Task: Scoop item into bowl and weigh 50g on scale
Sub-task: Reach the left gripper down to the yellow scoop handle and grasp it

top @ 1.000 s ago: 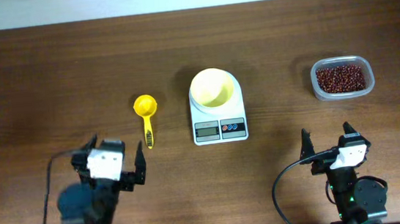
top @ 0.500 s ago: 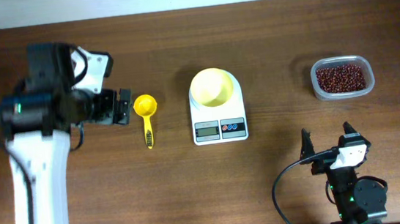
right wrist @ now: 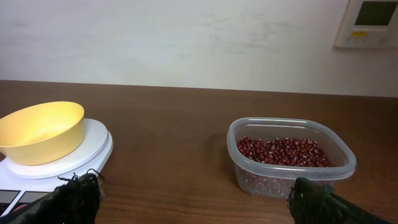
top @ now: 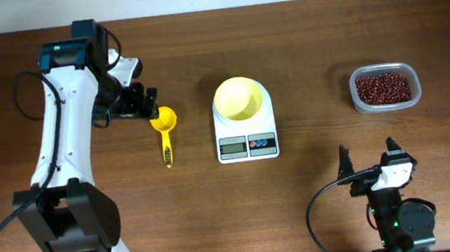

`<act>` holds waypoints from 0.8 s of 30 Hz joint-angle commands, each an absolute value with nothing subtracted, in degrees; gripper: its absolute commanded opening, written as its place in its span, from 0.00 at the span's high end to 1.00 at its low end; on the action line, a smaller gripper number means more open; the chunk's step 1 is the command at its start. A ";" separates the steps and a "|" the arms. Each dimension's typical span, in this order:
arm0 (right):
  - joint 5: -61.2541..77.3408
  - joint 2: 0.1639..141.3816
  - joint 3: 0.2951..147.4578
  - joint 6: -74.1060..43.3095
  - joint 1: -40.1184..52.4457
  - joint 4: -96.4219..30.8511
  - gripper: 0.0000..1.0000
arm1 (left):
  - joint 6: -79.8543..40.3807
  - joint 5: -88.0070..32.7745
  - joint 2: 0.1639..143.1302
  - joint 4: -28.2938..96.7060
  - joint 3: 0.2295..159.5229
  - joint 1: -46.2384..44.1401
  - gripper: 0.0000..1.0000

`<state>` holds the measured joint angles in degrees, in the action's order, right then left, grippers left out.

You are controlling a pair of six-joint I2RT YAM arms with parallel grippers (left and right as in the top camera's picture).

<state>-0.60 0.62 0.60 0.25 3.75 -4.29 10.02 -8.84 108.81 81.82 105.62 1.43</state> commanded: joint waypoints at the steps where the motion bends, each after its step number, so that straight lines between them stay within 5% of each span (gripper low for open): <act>1: -0.69 0.21 0.32 0.64 4.12 -4.71 0.01 | 9.50 -9.65 109.19 80.40 106.72 1.65 0.01; 24: -0.69 0.21 0.32 0.64 4.12 -4.71 0.01 | 9.52 -7.46 121.93 63.96 95.59 1.65 0.01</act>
<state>-0.60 0.62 0.60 0.30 3.75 -4.27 10.02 -8.03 118.91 65.60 96.07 1.43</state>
